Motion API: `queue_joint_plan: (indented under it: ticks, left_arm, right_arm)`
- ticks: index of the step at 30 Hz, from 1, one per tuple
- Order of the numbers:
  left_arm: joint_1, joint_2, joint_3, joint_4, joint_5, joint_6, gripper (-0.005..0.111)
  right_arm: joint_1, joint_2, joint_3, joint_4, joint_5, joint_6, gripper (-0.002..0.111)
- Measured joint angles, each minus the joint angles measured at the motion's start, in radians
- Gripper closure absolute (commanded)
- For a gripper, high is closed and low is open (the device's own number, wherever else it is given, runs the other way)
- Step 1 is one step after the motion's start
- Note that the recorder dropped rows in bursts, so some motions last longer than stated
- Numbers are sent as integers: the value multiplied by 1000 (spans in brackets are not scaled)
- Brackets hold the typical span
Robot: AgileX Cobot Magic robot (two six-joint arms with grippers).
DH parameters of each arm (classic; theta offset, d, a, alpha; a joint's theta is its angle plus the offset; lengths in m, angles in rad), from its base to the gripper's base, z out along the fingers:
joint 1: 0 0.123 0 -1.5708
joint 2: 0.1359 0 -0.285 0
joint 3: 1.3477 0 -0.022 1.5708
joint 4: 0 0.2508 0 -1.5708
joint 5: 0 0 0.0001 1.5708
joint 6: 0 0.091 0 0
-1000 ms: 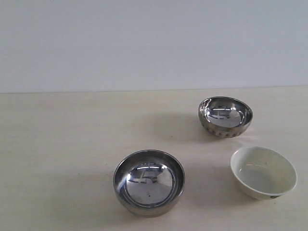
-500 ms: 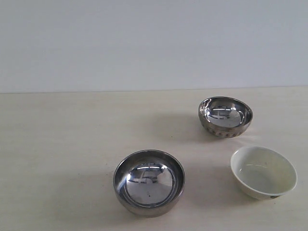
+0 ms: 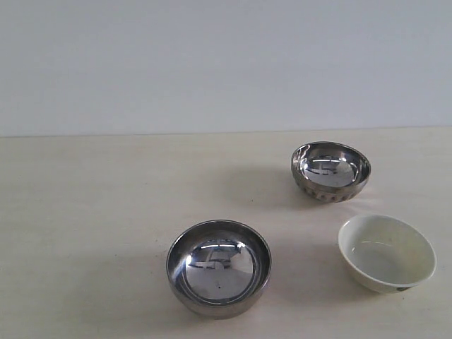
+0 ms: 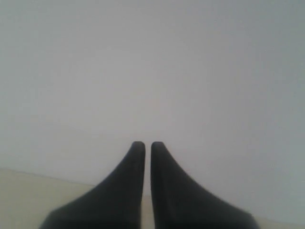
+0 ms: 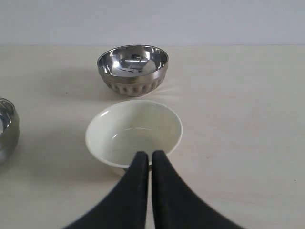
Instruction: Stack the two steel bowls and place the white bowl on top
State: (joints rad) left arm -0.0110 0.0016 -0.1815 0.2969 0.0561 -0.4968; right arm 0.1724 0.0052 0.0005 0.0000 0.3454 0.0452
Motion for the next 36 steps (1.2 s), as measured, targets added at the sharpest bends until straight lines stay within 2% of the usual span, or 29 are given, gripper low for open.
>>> queue_joint_plan:
  ticks: [3,6,12,22,32,34,36]
  left_arm:
    - [0,0,35,-175,-3,0,103]
    - [0,0,78,-245,-3,0,103]
    - [0,0,171,-271,0,0,103]
    - [0,0,178,-275,227,0,103]
    - [0,0,178,-275,243,0,103]
    - [0,0,178,-275,245,84,103]
    - [0,0,178,-275,248,268,103]
  right_arm:
    - [0,0,0,0,0,0,108]
    - [0,0,0,0,0,0,108]
    - [0,0,0,0,0,0,108]
    - [0,0,0,0,0,0,108]
    - [0,0,0,0,0,0,108]
    - [0,0,0,0,0,0,108]
    - [0,0,0,0,0,0,108]
